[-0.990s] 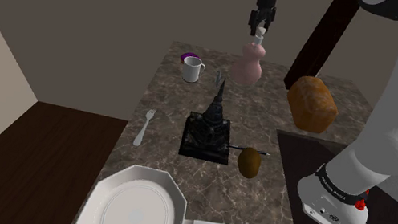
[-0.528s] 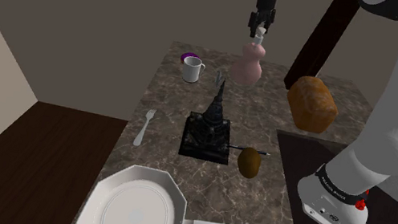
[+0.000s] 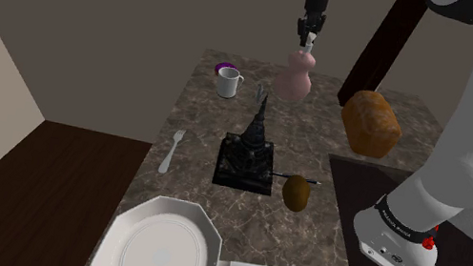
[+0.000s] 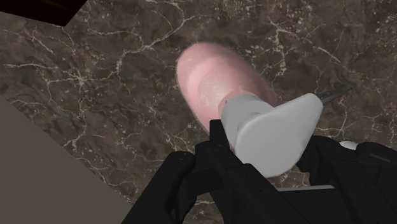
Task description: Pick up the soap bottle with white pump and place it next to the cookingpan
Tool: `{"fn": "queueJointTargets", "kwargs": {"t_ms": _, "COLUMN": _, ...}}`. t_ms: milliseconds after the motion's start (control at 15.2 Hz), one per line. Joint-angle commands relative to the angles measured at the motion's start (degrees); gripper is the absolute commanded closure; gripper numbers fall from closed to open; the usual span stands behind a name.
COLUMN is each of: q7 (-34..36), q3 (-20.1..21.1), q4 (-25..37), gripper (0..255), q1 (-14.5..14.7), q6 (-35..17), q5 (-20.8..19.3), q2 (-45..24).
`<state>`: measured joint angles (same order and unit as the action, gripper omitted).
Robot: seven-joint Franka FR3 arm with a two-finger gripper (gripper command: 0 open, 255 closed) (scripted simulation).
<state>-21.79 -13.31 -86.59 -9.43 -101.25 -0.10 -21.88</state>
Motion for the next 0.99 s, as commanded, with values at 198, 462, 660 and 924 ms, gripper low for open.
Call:
{"fn": "queueJointTargets", "kwargs": {"t_ms": 198, "q7": 0.0, "q3": 0.0, "q4": 0.0, "gripper": 255, "q1": 0.0, "q6": 0.0, "q5": 0.0, "q2": 0.0}}
{"fn": "queueJointTargets", "kwargs": {"t_ms": 462, "q7": -0.1, "q3": -0.1, "q4": 2.6, "gripper": 255, "q1": -0.1, "q6": 2.9, "q5": -0.1, "q2": 0.3}}
{"fn": "queueJointTargets", "kwargs": {"t_ms": 660, "q7": -0.2, "q3": -0.1, "q4": 4.7, "gripper": 255, "q1": -0.1, "q6": 5.1, "q5": -0.1, "q2": 0.5}}
{"fn": "queueJointTargets", "kwargs": {"t_ms": 924, "q7": -0.4, "q3": -0.2, "q4": 7.9, "gripper": 255, "q1": -0.2, "q6": 8.2, "q5": -0.1, "q2": 0.4}}
